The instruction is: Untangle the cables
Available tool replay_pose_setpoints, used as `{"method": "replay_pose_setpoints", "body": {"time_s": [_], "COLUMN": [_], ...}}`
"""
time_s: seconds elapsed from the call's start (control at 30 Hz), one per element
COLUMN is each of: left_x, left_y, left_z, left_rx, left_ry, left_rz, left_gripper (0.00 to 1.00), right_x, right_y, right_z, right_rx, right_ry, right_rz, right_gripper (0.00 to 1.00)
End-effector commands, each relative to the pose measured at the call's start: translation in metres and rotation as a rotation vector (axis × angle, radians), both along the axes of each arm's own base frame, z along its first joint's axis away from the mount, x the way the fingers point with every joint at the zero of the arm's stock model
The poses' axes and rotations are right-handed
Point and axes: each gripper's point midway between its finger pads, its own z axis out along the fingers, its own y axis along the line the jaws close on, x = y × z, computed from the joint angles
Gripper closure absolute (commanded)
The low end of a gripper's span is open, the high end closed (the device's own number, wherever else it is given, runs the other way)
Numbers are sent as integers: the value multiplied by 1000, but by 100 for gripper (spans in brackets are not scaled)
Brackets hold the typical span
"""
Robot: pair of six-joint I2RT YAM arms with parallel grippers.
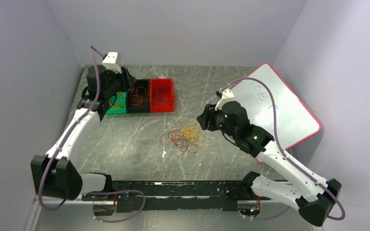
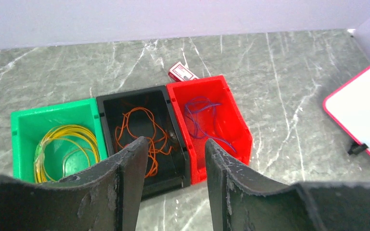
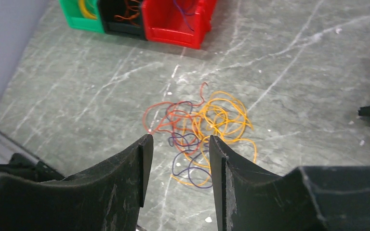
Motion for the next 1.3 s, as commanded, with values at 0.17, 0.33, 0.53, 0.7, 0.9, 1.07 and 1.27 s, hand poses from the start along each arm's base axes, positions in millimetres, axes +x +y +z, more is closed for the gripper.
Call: {"method": "replay_pose_setpoints", "body": {"time_s": [0.17,0.33,0.53,0.7,0.9,1.07,1.27], "left_x": [-70,-113,-148,-165,-169,-165,-163], "left_y": [2,-10,-11,-21,-17,-19,-24], "left_z": [22,20,7,-2,-5,-11,-14], "left_rx": [-121,-200,-269,-272,-205,-174,-184], "left_ry": [-55,-11,76,96,82,109,116], "left_rz": [-33,-104,-99,-179,-195,-222,-246], "left_gripper": [41,38,34,34,33,33,34], "right_x": [7,6,22,43,71,80,85], "right_y": [-12,-4,-5,-8,-18,-12,-3], "right_z": [-48,-70,-94,-129,-155,-174,-185], "right_rx": [-236,-328,-435,-527,-544,-527,-514], "right_ry": [126,229,266,326,366,392,389], "right_rz": [-15,48,33,70,111,192,233], "right_gripper": [49,47,45,44,46,49,52]}}
